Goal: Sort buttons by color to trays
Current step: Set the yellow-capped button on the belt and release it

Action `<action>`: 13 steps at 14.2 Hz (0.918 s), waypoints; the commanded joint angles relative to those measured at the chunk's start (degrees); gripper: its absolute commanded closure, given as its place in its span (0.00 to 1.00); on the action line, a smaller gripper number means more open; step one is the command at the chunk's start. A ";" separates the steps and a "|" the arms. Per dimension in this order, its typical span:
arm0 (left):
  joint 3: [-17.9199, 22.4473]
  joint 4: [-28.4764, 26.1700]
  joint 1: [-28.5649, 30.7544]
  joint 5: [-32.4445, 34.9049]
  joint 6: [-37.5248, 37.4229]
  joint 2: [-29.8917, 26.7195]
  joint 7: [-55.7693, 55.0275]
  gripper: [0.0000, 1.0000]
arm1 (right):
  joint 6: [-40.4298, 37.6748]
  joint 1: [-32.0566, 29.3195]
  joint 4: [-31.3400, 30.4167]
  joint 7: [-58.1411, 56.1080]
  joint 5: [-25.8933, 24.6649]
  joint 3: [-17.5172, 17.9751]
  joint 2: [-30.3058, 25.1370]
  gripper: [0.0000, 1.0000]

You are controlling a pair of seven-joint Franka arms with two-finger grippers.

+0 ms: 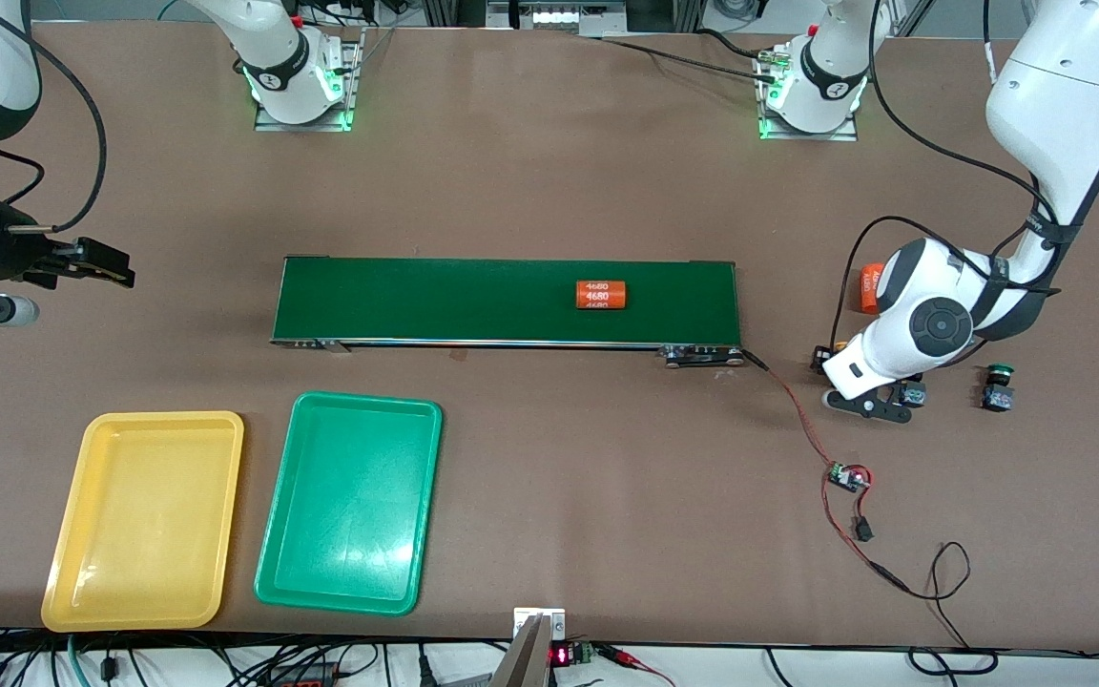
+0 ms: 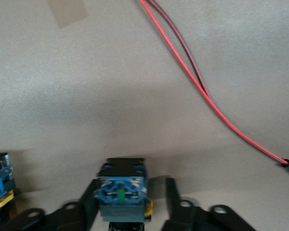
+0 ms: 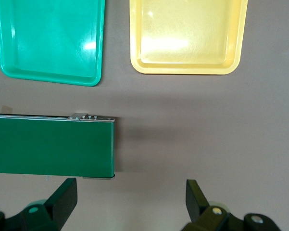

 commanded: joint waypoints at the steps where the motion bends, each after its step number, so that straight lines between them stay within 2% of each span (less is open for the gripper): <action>1: -1.35 0.18 0.05 1.57 -2.30 -1.27 -0.79 0.87 | -0.24 -0.35 1.18 -0.70 1.06 -0.02 0.55 0.00; 3: -5.11 2.37 0.14 1.40 -8.87 -3.11 -0.97 0.89 | -0.24 -0.35 1.18 -0.70 1.06 -0.02 0.55 0.00; 5: -8.98 7.18 0.14 0.61 -17.83 -4.00 -0.97 0.92 | -0.24 -0.35 1.18 -0.70 1.06 -0.02 0.55 0.00; 7: -12.23 11.15 0.05 -3.06 -24.27 -4.00 -1.84 0.94 | -0.24 -0.35 1.18 -0.70 1.06 -0.02 0.55 0.00; 10: -16.81 12.22 -2.22 -5.63 -24.91 -3.57 -9.90 0.94 | -0.24 -0.35 1.18 -0.70 1.06 -0.02 0.55 0.00; 13: -16.91 11.79 -8.98 -5.63 -24.82 -2.25 -18.78 0.92 | -0.24 -0.44 1.18 -0.70 1.06 -0.02 0.46 0.00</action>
